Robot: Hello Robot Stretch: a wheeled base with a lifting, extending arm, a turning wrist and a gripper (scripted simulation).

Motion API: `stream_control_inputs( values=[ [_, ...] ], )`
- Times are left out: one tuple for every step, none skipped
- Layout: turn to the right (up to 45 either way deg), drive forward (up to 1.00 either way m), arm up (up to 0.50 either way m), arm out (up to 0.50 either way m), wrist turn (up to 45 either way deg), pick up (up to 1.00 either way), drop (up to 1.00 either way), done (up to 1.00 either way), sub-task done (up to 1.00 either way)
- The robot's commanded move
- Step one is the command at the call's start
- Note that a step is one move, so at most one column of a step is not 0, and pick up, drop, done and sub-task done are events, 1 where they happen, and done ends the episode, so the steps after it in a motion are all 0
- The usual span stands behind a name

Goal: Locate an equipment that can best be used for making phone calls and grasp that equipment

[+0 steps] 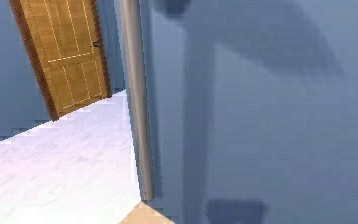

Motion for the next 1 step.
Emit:
stream_control_inputs(
  values=[
    [0.0, 0.00, 0.10, 0.00, 0.0, 0.00, 0.00, 0.00, 0.00]
  ],
)
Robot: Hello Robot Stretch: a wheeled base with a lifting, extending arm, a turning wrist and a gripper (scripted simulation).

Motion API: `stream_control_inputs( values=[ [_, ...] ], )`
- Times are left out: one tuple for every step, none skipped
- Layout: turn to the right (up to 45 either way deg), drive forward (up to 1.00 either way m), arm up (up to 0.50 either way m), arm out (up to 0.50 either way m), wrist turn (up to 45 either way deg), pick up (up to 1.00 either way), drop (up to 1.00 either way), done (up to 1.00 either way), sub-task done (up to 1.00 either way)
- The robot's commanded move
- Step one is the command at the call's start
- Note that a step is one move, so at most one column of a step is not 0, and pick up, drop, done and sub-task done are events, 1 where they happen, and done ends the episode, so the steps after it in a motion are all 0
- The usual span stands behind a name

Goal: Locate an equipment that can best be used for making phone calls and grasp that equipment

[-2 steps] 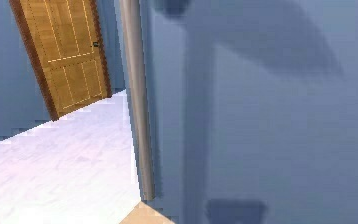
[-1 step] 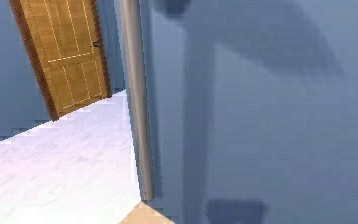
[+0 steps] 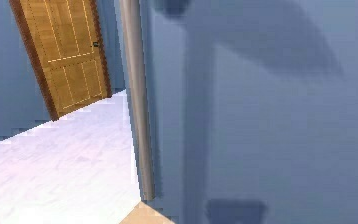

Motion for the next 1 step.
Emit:
stream_control_inputs(
  values=[
    [0.0, 0.00, 0.00, 0.00, 0.0, 0.00, 0.00, 1.00, 0.00]
  ],
)
